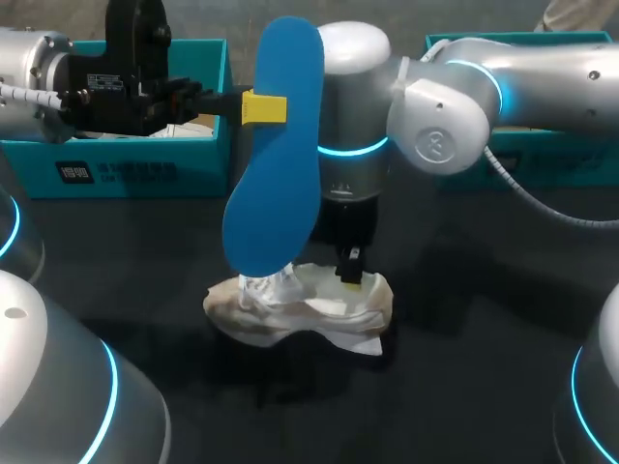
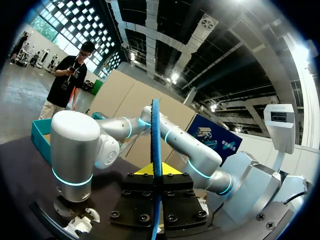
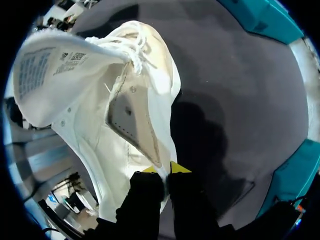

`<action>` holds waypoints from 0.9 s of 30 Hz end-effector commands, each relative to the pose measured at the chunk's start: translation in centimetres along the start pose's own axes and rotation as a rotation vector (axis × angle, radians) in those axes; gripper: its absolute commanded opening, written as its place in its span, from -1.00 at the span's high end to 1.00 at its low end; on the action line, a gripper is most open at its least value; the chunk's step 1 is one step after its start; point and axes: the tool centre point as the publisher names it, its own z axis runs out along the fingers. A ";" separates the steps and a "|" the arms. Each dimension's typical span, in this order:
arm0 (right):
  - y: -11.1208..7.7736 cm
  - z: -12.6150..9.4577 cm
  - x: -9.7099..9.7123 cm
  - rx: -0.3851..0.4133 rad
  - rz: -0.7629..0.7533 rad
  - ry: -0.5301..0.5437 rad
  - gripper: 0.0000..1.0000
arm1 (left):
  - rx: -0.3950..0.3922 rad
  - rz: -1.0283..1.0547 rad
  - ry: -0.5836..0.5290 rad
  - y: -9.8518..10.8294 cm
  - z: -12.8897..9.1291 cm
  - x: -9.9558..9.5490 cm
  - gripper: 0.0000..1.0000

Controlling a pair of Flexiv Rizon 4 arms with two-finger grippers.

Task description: Take the shoe out of the shoebox, open the shoe tongue, remove and reinsert the insole, then place the shoe into the shoebox

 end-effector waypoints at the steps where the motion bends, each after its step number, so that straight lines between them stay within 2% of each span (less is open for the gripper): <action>1: -0.9 -0.8 0.5 -0.029 0.064 0.006 1.00 | -0.003 -0.001 -0.001 0.0 0.1 0.0 1.00; 11: -1.1 -1.1 1.5 -0.082 0.412 0.015 1.00 | -0.003 -0.001 -0.001 0.0 0.1 0.0 1.00; 14: -0.9 -1.8 1.9 -0.050 0.519 -0.014 1.00 | -0.003 -0.001 -0.001 0.0 0.1 0.0 1.00; 27: -0.9 -1.8 1.9 -0.050 0.519 -0.014 1.00 | -0.003 -0.001 -0.001 0.0 0.1 0.0 1.00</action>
